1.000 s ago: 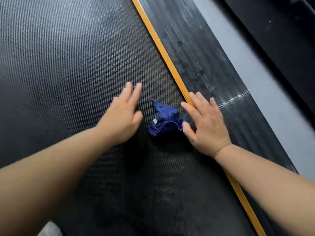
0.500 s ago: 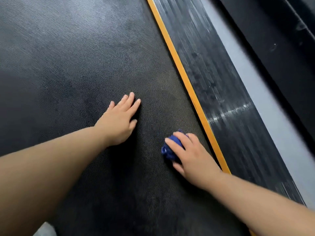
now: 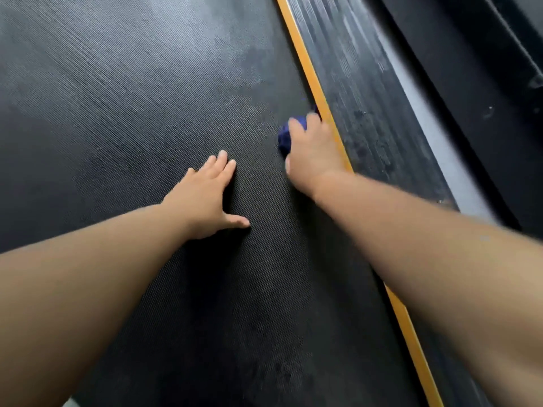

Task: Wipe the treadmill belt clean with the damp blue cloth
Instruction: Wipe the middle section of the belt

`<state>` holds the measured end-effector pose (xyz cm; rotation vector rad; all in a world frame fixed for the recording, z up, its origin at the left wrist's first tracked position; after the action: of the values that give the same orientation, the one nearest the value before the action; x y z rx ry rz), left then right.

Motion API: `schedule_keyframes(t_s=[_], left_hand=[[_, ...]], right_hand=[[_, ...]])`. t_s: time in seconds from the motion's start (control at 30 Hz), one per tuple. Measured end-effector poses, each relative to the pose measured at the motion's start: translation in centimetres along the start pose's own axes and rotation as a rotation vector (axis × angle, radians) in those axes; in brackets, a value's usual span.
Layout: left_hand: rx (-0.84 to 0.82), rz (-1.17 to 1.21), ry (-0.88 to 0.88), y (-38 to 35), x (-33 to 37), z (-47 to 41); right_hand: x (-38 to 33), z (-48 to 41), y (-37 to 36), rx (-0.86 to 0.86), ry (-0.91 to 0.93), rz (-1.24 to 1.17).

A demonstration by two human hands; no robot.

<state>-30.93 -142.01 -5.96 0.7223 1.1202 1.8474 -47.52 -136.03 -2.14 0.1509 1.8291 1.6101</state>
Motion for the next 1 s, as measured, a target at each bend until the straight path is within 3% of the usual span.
schedule_keyframes(t_s=[0.13, 0.27, 0.37, 0.43, 0.47, 0.63, 0.7, 0.8, 0.87, 0.93, 1.0], left_hand=[[0.014, -0.115, 0.048, 0.2, 0.0, 0.2], [0.019, -0.128, 0.129, -0.2, -0.9, 0.5], [0.0, -0.119, 0.119, -0.4, -0.9, 0.3], [-0.015, -0.1, 0.117, -0.3, -0.8, 0.2], [-0.017, -0.092, 0.12, -0.3, -0.8, 0.2], [-0.018, -0.15, 0.106, 0.0, -0.9, 0.3], [-0.039, -0.163, 0.081, 0.0, -0.9, 0.2], [-0.07, -0.148, 0.083, -0.3, -1.0, 0.2], [-0.057, -0.145, 0.084, -0.3, -1.1, 0.1], [-0.054, -0.136, 0.082, -0.3, -1.1, 0.2], [-0.053, -0.141, 0.09, -0.2, -1.1, 0.1]], right_hand=[[-0.6, 9.4, -1.0, -0.197, 0.118, -0.126], [-0.8, 5.7, -1.6, -0.148, 0.307, -0.058], [0.7, -1.6, -1.0, 0.025, 0.122, -0.033], [1.1, -3.6, -1.1, 0.049, -0.061, -0.036], [0.5, -3.3, -1.4, 0.026, -0.065, -0.016], [-4.2, 7.3, -4.0, -0.337, 0.433, -0.119], [-3.4, 5.5, -3.5, -0.326, 0.499, -0.075], [-0.2, -2.1, -1.6, -0.077, 0.172, -0.003], [0.8, -4.3, -1.2, -0.002, -0.036, -0.017], [-0.8, -2.5, -1.7, -0.022, -0.075, -0.022], [-2.7, 1.4, -2.4, -0.075, 0.063, -0.046]])
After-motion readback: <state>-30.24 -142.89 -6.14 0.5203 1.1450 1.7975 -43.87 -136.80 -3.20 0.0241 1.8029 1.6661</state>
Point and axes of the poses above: each hand's wrist, its own z-axis away from the middle knuckle, its own y-axis out of the back of the hand, x = y × z, the point moved 8 cm from there along -z, towards the middle knuckle, and after that the axes turned 12 degrees about -z, right-handed, at the moved point
